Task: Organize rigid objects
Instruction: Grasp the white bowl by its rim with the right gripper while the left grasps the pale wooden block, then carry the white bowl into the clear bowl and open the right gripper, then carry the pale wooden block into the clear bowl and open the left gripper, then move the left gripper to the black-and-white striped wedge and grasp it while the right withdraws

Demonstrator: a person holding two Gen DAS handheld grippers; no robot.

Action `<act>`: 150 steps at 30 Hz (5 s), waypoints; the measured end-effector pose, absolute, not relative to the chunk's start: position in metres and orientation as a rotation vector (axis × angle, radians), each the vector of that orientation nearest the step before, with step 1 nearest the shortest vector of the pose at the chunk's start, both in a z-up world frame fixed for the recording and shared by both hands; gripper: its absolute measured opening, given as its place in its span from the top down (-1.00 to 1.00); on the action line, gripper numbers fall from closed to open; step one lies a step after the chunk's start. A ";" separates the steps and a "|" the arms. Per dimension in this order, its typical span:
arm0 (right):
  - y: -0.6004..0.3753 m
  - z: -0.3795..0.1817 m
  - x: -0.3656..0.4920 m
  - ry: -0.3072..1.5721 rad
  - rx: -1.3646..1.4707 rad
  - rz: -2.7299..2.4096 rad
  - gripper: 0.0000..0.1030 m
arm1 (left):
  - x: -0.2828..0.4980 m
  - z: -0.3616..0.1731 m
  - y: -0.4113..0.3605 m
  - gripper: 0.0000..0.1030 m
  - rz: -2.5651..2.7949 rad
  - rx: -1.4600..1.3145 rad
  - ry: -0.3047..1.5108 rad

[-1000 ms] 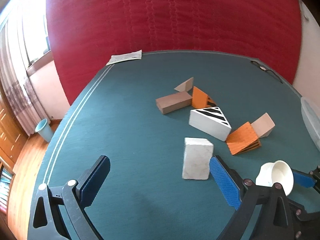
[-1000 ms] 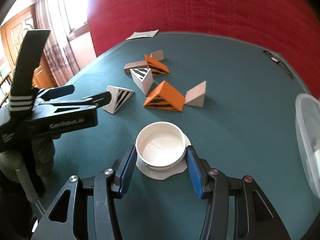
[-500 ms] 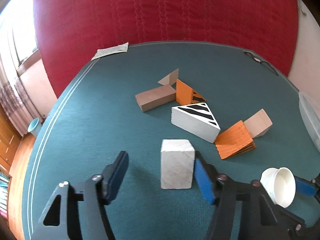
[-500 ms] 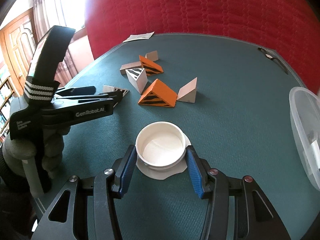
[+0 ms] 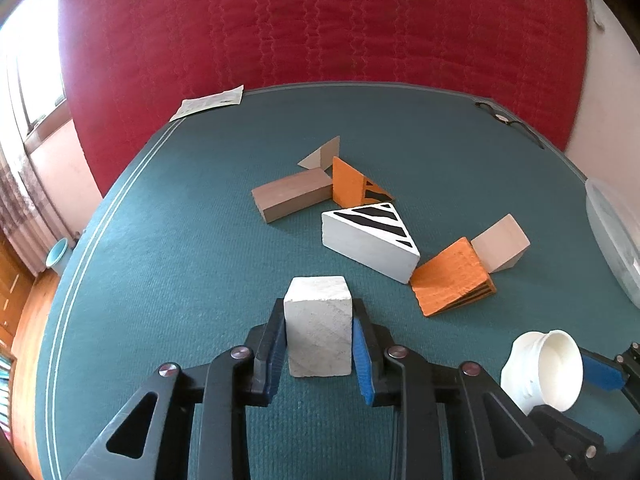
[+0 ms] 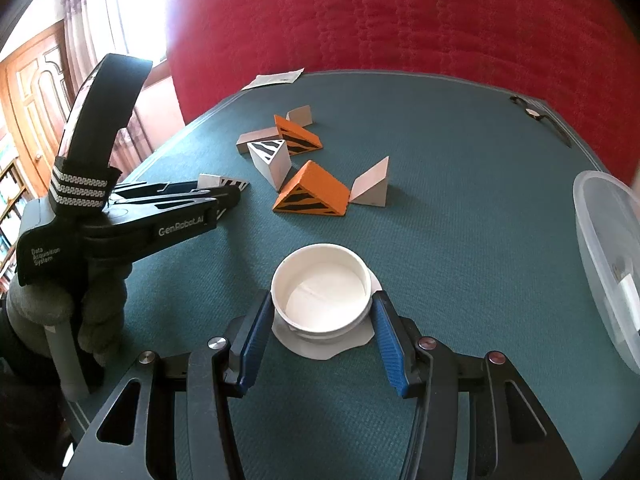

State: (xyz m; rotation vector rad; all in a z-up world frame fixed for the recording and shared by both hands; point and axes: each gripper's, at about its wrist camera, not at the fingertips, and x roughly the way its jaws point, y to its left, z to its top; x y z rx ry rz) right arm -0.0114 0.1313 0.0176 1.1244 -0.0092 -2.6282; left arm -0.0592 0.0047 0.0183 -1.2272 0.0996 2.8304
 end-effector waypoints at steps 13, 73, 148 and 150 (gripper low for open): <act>0.161 0.034 -0.009 -0.109 1.080 -2.694 0.00 | -0.050 0.018 0.013 0.39 2.846 -1.222 0.113; 0.393 0.069 0.050 -0.375 0.967 -3.362 -0.01 | -0.019 0.064 0.195 0.39 2.534 -0.985 0.318; 0.326 0.062 0.062 -0.056 0.859 -3.346 -0.02 | -0.066 0.052 0.060 -0.86 2.953 -1.080 0.118; 0.321 0.062 0.063 -0.041 0.853 -3.343 -0.03 | -0.070 0.049 0.049 -0.86 2.963 -1.101 0.112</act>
